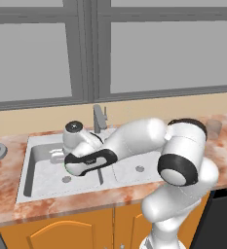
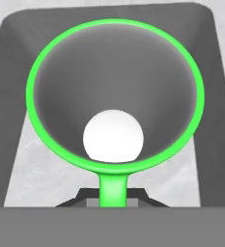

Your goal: Move any existing items from the left basin to the right basin for drying. Then move the glass cup from the counter to the left basin of the sink for washing.

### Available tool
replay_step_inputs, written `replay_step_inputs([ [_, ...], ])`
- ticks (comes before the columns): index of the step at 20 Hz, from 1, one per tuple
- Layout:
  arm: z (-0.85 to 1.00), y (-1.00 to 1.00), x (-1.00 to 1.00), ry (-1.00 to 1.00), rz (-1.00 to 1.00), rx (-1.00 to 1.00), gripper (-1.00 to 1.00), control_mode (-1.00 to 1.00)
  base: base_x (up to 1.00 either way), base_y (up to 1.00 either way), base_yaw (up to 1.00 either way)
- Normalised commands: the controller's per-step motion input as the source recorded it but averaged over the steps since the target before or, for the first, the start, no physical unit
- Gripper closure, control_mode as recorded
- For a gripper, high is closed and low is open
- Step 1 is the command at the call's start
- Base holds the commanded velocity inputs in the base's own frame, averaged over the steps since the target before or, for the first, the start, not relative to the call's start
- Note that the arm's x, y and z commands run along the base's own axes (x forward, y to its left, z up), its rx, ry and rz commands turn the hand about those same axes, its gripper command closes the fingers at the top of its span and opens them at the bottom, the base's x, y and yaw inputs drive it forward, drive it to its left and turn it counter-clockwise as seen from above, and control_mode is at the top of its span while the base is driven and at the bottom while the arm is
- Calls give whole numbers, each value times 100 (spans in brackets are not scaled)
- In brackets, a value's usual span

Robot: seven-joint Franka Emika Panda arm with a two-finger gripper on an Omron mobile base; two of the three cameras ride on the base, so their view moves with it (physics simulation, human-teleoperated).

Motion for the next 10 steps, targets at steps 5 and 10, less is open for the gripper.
replay_step_inputs([
  [5,27,-2,-22,0,0,0,100,-100,0,0,0],
  [10,29,-11,-27,0,0,0,100,-100,0,0,0],
])
